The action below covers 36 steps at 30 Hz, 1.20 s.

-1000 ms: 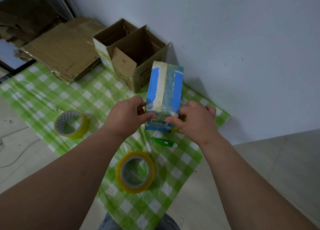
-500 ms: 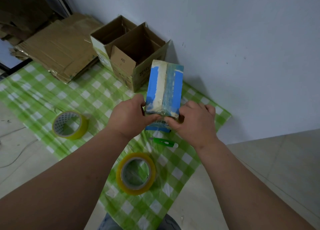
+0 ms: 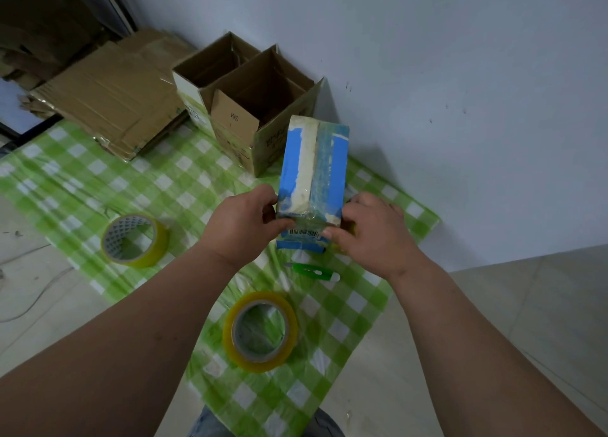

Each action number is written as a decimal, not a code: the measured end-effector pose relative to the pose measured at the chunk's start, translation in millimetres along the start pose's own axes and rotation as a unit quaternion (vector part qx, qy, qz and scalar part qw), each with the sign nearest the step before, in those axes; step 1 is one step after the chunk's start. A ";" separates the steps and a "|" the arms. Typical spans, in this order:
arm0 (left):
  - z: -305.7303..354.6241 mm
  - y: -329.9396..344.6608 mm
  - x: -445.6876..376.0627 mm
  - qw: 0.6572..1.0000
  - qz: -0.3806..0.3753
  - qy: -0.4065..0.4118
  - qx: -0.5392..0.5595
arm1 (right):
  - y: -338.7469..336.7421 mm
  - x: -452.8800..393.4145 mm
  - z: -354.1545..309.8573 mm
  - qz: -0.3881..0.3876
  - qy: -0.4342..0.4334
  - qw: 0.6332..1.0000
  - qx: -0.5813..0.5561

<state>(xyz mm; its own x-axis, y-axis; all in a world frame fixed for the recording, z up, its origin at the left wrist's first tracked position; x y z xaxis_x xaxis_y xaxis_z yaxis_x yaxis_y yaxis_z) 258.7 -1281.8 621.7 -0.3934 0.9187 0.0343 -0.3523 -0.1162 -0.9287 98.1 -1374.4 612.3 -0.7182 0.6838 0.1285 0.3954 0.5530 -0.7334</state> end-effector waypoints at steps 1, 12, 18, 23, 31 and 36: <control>-0.2 -0.1 0.5 1.000 -0.002 0.000 0.005 | 0.2 0.5 -0.5 -0.014 0.001 1.000 -0.009; -3.1 -19.2 4.3 0.997 0.069 -0.014 0.043 | -3.0 14.4 -5.6 -0.031 0.038 0.996 -0.077; -39.0 -29.3 -4.1 0.979 0.099 -0.145 0.100 | 7.1 15.0 -29.4 0.023 0.035 0.988 -0.150; -43.8 -21.8 -1.1 0.952 0.069 -0.175 0.240 | 29.5 14.4 -45.2 0.023 0.063 0.971 -0.230; -23.4 0.7 0.0 0.979 -0.019 -0.085 0.185 | 60.1 28.6 -27.6 0.069 0.156 0.881 -0.442; -19.9 -2.4 -3.1 1.000 0.010 -0.016 0.024 | 67.7 27.5 -22.9 0.077 0.182 0.864 -0.463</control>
<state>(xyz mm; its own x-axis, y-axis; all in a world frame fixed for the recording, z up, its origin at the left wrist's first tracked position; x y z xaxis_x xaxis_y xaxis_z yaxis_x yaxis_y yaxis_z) 277.6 -1276.9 616.5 -0.4270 0.9038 0.0282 -0.3836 -0.1529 -0.9107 118.3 -1307.3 581.5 -0.4555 0.7940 0.4025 0.8798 0.4706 0.0673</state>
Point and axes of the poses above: each hand's wrist, its own x-axis away from the middle knuckle, its own y-axis out of the palm, z = x × y, the point moved 10 cm from there along -x, towards the middle knuckle, and after that the axes turned 15 degrees about -x, right-handed, at the moved point
